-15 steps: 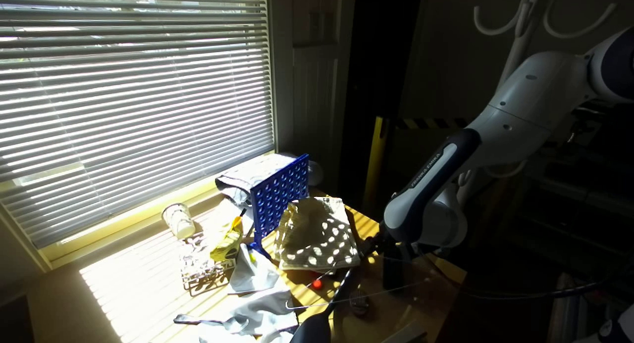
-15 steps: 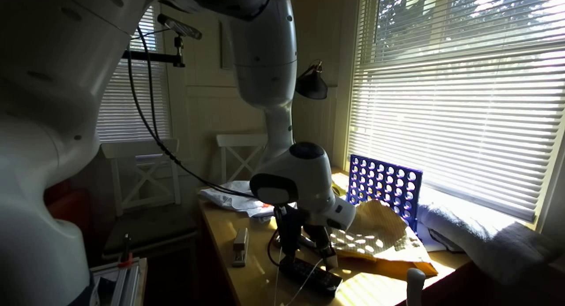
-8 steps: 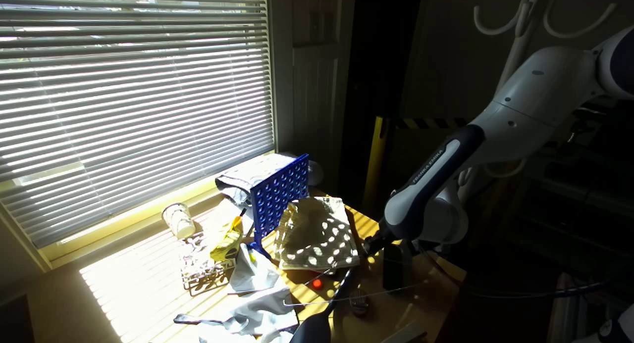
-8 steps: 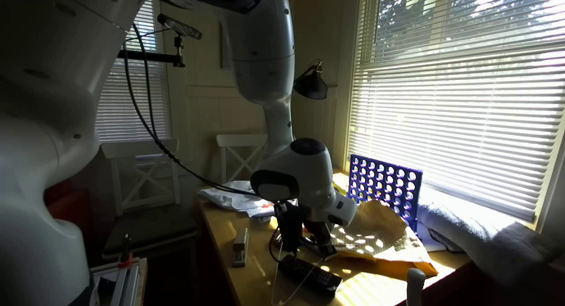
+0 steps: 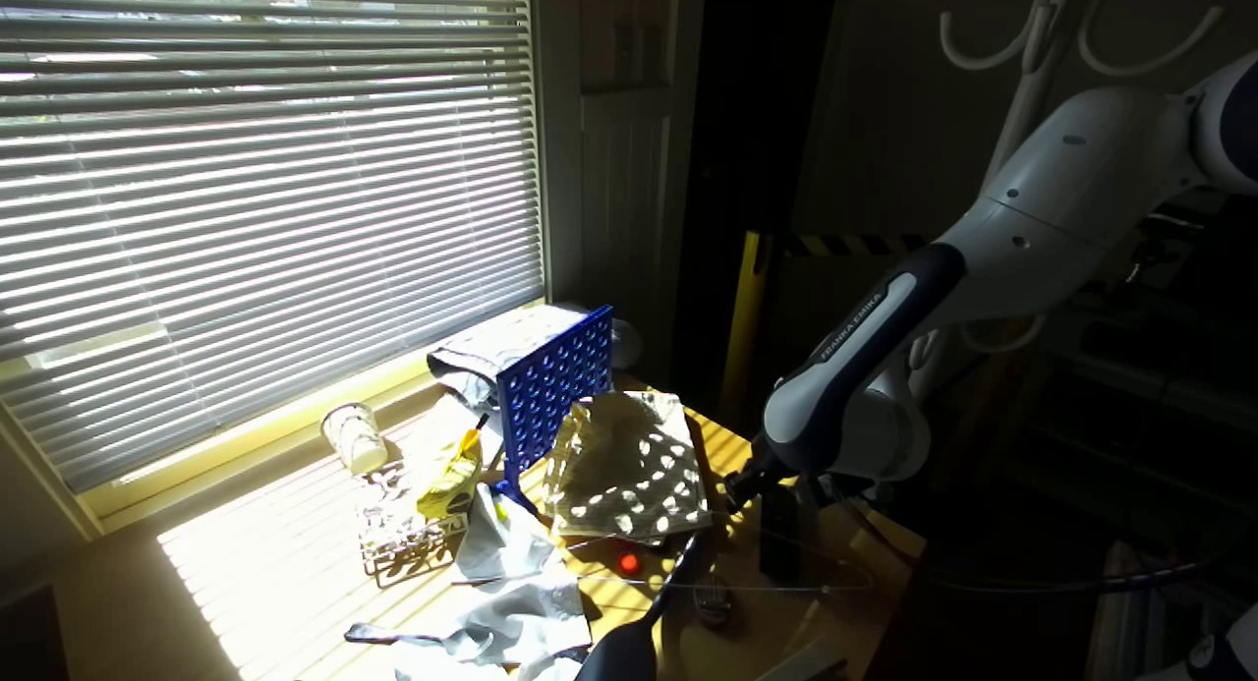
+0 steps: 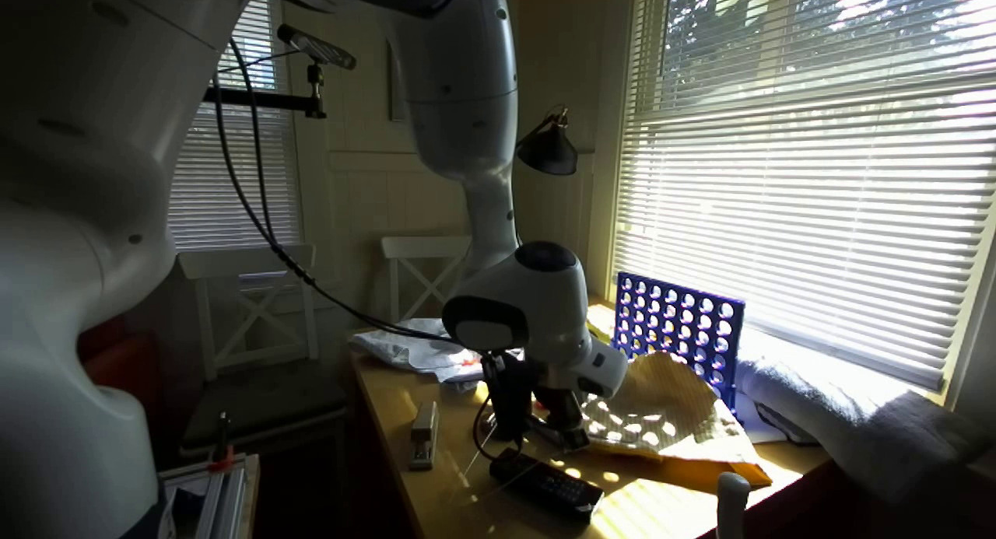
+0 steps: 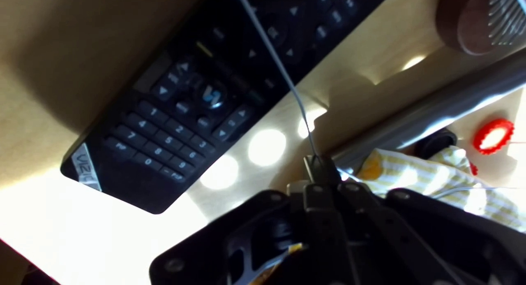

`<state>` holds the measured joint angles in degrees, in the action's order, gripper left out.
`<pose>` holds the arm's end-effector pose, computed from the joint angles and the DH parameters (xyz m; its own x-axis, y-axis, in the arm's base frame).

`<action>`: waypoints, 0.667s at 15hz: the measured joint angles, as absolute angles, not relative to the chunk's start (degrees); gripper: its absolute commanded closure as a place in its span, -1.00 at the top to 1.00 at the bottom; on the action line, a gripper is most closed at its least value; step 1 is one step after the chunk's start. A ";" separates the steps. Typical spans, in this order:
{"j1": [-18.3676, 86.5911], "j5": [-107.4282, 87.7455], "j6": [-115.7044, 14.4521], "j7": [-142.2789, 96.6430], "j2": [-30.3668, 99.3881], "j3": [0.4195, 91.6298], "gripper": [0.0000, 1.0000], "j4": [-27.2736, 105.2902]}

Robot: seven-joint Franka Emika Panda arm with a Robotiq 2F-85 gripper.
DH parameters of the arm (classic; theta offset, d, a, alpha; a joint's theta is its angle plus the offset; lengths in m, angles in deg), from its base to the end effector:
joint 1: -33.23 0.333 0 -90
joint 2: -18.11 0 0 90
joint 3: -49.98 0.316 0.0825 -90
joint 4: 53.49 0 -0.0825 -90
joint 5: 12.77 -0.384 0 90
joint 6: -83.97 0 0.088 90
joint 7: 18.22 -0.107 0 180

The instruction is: Put the hanger on the white stand

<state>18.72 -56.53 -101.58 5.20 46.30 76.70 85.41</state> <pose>0.4857 0.0509 0.1486 0.9317 -0.2591 0.2547 -0.1941 -0.9476 -0.2539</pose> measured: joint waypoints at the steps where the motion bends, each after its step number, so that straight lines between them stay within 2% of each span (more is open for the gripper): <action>1: 18.72 -56.53 -101.45 5.20 46.17 76.70 -0.45 85.47; 7: 18.74 -56.53 -100.61 5.20 45.78 76.69 0.34 85.79; 8: 18.75 -56.53 -100.35 5.20 45.78 76.67 0.28 85.80; 9: 18.78 -56.53 -100.07 5.20 45.78 76.64 -0.38 85.81; 10: 18.88 -56.53 -99.83 5.20 45.78 76.53 -0.29 85.83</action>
